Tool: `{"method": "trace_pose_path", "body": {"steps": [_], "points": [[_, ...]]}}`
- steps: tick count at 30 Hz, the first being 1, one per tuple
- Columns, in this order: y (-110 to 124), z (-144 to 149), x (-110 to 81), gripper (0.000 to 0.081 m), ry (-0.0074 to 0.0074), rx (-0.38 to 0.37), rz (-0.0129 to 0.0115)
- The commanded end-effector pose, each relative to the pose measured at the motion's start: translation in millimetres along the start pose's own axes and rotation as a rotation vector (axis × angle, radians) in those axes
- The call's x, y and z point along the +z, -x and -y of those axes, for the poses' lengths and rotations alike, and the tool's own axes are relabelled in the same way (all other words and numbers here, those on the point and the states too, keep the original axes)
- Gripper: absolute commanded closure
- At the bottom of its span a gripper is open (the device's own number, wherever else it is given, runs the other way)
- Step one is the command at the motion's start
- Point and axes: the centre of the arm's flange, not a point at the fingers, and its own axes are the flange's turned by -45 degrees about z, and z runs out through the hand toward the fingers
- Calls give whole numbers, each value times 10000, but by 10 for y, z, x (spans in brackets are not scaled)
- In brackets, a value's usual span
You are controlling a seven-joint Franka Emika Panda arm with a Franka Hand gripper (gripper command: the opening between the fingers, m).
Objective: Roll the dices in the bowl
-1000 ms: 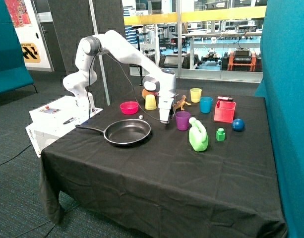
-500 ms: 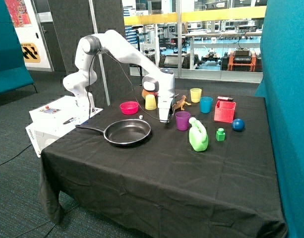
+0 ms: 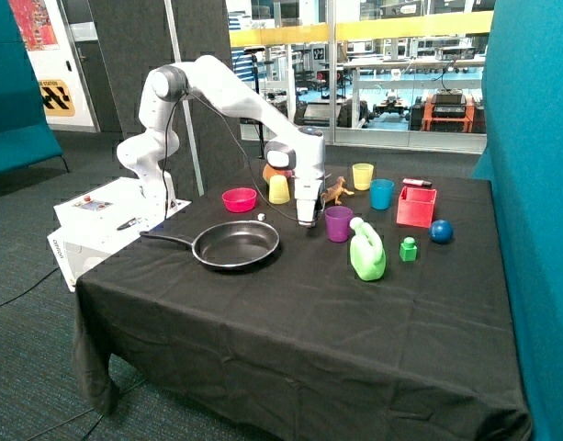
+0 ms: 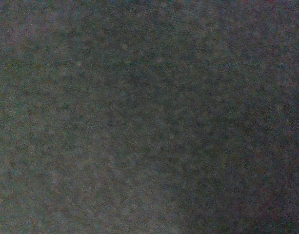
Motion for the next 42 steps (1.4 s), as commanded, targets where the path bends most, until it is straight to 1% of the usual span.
{"method": "trace_pose_path", "body": {"steps": [1, 6, 10, 14, 26, 32, 42], "points": [[-39, 48, 33, 808, 10, -22, 49], [-18, 102, -41, 808, 10, -184, 50], [33, 166, -161, 808, 9, -404, 50], [53, 186, -221, 808, 9, -467, 50], [160, 267, -549, 808, 8, -821, 50], [286, 378, -819, 808, 7, -1219, 50], [586, 692, -1408, 808, 5, -2218, 50]]}}
